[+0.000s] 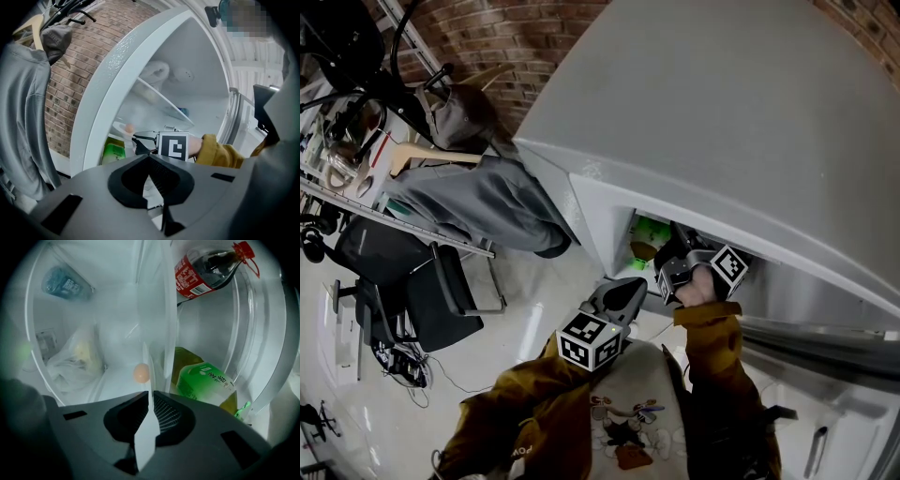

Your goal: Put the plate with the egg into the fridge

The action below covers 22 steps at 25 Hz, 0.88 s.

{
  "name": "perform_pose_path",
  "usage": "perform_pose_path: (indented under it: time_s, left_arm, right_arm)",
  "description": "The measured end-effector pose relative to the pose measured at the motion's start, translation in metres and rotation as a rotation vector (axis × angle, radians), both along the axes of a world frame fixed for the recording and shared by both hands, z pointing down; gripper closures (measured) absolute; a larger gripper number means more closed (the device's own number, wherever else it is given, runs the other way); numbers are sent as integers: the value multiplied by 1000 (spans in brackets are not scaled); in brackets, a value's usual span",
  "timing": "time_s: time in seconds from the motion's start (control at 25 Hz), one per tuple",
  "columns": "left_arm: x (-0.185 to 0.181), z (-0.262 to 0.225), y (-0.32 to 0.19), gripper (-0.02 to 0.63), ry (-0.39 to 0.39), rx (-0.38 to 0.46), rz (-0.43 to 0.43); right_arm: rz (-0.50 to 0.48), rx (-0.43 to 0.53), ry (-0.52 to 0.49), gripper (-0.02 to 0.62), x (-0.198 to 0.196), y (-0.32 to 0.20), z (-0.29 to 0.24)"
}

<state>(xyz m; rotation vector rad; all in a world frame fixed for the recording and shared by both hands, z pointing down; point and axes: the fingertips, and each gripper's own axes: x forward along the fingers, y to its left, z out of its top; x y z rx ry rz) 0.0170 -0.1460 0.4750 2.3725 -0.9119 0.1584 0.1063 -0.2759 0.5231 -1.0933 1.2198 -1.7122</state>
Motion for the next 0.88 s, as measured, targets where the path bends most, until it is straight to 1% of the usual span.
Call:
perform_pose_path:
  time_s: [0.12, 0.2, 0.28, 0.44, 0.6, 0.88]
  left_arm:
    - [-1, -2, 1, 600, 2, 2, -2]
    - [-2, -2, 3, 600, 3, 3, -4]
    - [-2, -3, 5, 600, 3, 4, -4]
    - [-2, -4, 11, 600, 4, 4, -3]
    - [-4, -4, 15, 600, 2, 6, -6]
    - [-5, -5, 23, 600, 2, 10, -7]
  right_arm:
    - [3, -15, 0, 568, -1, 2, 0]
    - [3, -27, 4, 534, -3, 4, -1]
    - [17, -32, -8, 485, -3, 5, -3]
    - [27, -49, -15, 442, -2, 10, -2]
    - [21, -59, -12, 431, -4, 18, 4]
    - [-8, -32, 5, 431, -10, 29, 2]
